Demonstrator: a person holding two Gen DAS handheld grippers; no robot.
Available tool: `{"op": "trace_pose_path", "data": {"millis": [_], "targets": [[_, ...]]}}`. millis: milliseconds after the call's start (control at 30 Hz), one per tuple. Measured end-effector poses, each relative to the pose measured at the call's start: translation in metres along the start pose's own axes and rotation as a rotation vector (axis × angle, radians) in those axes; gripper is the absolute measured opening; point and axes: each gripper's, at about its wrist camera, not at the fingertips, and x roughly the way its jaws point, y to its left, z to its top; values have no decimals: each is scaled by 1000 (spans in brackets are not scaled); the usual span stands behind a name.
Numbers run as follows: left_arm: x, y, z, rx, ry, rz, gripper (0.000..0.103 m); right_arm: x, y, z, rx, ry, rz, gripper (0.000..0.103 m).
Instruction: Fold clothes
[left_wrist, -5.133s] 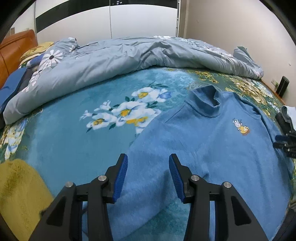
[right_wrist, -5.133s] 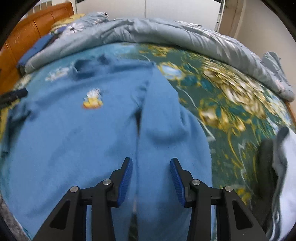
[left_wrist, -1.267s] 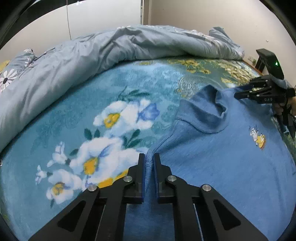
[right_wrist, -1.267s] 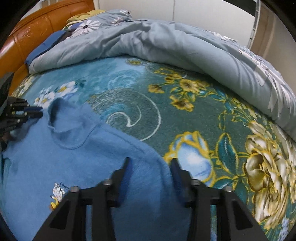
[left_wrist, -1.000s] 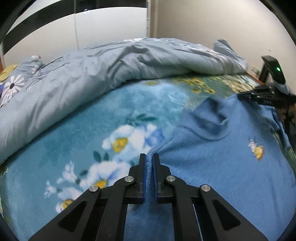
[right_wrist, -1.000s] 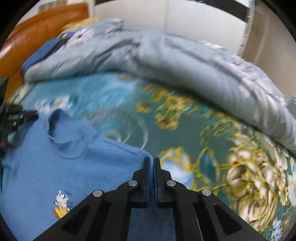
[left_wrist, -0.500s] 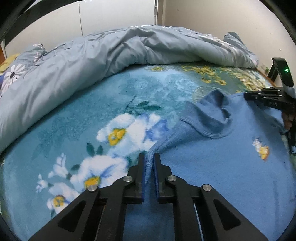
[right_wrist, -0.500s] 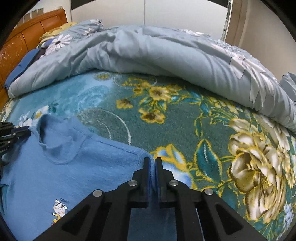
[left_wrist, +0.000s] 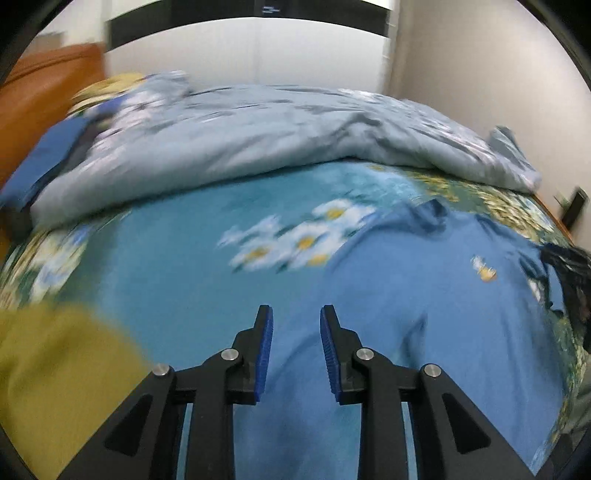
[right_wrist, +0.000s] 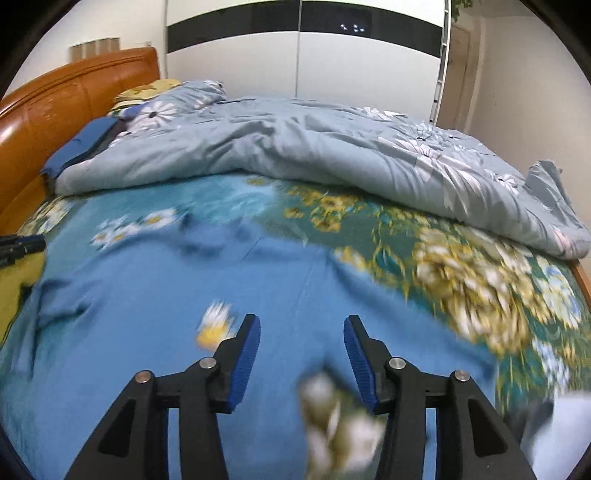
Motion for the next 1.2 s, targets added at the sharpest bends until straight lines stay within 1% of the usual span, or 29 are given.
{"op": "trace_pose_path", "data": {"millis": [67,133,200,267,300,333,367,467,600,633,667,700,733,833,933,967,1033,1167,1200], "targets": [[-17,12,-35,-54,-8,18,29,-17,10,-24,13,-5,4,51],[-33,22,-68,-100,-17,33,32,-29,18,-46,49,-2,21,51],[-45,9,-96,-62,-33,24,34,-37,25,-62,92,7,36,51],[-54,-9,-117,-21,-44,13,45,-41,30,-73,131,16,55,51],[-53,-18,-122,-10,-41,-9,53,-44,34,-78,151,21,75,51],[-52,-26,-127,0,-38,-29,55,-46,39,-80,164,21,90,51],[-48,-34,-130,8,-35,-41,55,-48,44,-81,172,21,106,51],[-31,-47,-135,17,-2,-36,55,-53,62,-86,165,20,122,51],[-17,-40,-139,-46,20,2,55,-59,87,-92,138,21,126,51],[-16,-36,-141,-69,19,6,49,-59,95,-94,115,25,114,51],[-17,-32,-142,-85,14,-3,41,-58,101,-97,95,29,104,51],[-18,-27,-143,-102,14,0,13,-58,107,-101,80,33,99,51],[-19,-22,-143,-120,13,3,4,-57,113,-104,65,36,94,51],[-36,5,-140,-186,-36,0,4,-56,122,-111,51,45,93,51],[-65,44,-130,-248,-111,51,3,-54,127,-117,45,55,95,51],[-71,55,-127,-267,-123,64,3,-53,129,-119,43,58,96,51],[-84,82,-121,-289,-146,128,3,-52,129,-121,49,63,96,51],[-86,120,-112,-287,-119,184,4,-47,123,-125,84,81,98,51],[-82,124,-111,-283,-106,188,4,-45,122,-126,90,86,101,51]]}}
